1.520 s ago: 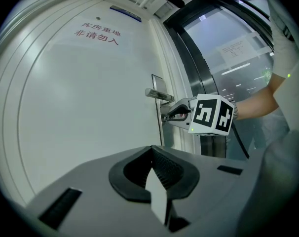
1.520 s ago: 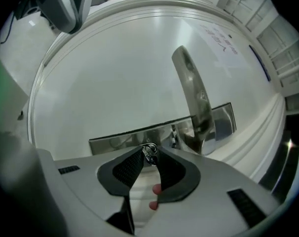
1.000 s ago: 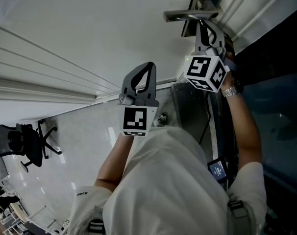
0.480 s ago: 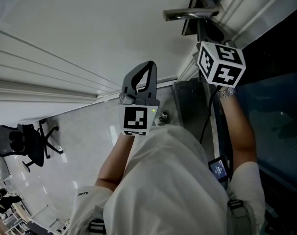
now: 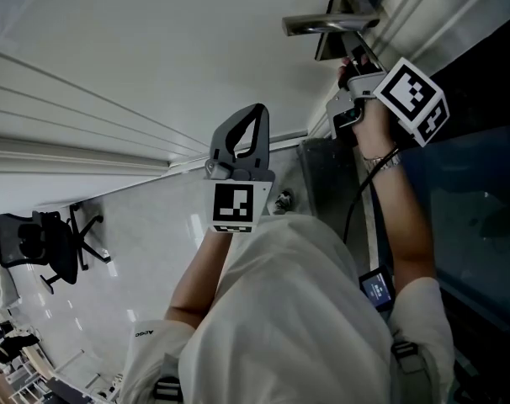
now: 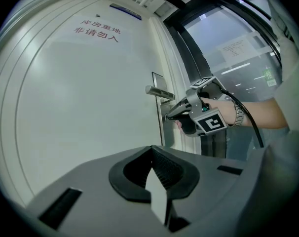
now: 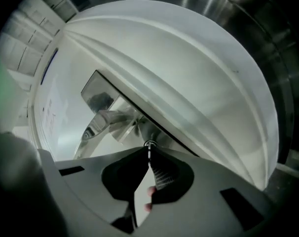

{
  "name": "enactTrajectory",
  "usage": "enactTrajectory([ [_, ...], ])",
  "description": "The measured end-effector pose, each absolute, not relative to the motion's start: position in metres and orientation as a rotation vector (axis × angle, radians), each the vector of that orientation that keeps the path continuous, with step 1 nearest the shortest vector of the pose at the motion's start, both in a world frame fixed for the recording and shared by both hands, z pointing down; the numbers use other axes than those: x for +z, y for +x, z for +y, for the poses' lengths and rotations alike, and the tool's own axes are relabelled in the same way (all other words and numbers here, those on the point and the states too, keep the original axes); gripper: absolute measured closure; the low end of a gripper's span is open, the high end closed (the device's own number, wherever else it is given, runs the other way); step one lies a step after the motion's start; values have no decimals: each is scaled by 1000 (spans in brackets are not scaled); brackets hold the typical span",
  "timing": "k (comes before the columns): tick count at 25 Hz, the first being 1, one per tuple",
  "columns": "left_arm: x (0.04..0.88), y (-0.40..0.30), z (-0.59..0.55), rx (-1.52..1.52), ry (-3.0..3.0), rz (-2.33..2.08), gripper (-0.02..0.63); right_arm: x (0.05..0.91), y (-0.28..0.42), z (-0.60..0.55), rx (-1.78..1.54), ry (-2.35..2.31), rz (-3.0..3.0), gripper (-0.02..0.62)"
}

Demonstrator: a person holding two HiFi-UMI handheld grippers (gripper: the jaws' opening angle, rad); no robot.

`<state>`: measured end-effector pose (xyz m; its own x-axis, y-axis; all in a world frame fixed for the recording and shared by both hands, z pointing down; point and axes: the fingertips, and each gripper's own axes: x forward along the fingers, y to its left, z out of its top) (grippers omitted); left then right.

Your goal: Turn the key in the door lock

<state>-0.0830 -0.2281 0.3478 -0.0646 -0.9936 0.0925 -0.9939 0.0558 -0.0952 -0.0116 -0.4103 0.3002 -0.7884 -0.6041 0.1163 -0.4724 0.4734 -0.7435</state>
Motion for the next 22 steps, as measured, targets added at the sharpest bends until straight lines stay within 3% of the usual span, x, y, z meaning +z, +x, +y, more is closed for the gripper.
enactTrajectory([
  [6, 346, -83, -227, 207, 2148, -2285, 600, 302, -11, -411, -1447, -833, 2348, 584],
  [12, 345, -82, -222, 209, 2157, -2285, 600, 302, -14, -409, -1403, -802, 2439, 582],
  [15, 346, -82, -220, 211, 2158, -2281, 600, 304, -12, -404, -1362, -777, 2510, 510],
  [18, 347, -80, -220, 214, 2166, -2276, 600, 305, -9, -400, -1162, -840, 2684, 469],
  [22, 347, -79, -219, 217, 2173, -2268, 600, 298, -3, -395, -525, -1046, 3010, 459],
])
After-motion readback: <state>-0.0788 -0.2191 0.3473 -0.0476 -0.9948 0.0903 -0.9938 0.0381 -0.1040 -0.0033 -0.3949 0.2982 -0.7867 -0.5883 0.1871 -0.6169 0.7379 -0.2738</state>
